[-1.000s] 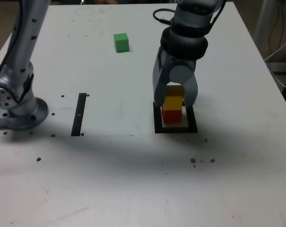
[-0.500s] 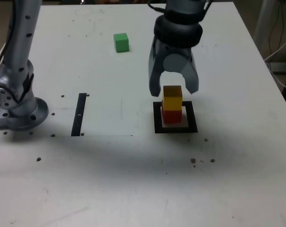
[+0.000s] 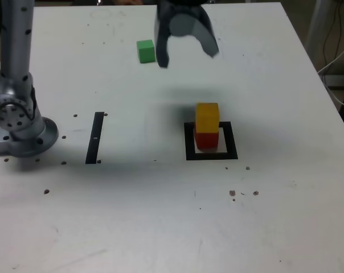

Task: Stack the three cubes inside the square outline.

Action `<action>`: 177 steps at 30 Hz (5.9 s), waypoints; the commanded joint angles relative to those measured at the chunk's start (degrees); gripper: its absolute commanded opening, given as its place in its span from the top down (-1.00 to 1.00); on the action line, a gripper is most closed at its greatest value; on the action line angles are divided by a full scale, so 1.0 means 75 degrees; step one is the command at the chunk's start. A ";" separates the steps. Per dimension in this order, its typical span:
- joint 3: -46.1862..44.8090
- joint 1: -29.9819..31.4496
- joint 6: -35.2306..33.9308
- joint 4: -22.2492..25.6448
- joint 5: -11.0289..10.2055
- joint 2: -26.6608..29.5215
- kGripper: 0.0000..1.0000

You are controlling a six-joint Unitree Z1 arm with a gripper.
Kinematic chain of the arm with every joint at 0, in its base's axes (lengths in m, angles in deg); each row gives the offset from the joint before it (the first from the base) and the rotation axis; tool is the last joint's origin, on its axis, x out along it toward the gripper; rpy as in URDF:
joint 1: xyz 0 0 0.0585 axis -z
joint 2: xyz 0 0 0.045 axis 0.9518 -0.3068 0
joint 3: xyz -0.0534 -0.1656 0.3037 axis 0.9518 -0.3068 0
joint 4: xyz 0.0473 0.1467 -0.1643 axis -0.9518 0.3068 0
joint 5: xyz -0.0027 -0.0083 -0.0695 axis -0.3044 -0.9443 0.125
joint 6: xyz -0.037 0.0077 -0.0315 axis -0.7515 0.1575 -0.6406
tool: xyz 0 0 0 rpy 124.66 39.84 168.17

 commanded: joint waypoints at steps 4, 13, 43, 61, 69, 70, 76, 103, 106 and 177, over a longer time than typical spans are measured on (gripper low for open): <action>-0.0050 -0.1181 0.0837 -0.0102 -0.0548 0.0035 -0.99; -0.0119 -0.3084 0.2191 -0.0435 -0.0771 -0.0371 -0.99; 0.0150 -0.4642 0.3384 -0.1236 -0.0186 -0.2231 -0.50; 0.0040 -0.4137 0.3413 -0.1414 -0.0766 -0.2299 0.59; 0.0150 -0.4080 0.3566 -0.1250 -0.0701 -0.2325 0.63; 0.0159 -0.4078 0.3576 -0.1234 -0.0684 -0.2321 0.63; 0.0244 -0.4022 0.3701 -0.1152 -0.0550 -0.2323 0.63; 0.1653 0.0121 0.1126 0.1422 0.0178 -0.0497 0.68; 0.1485 0.0571 0.0683 0.1441 0.0471 -0.0378 0.68; 0.1991 0.2675 -0.1256 0.1313 0.0811 -0.1766 0.27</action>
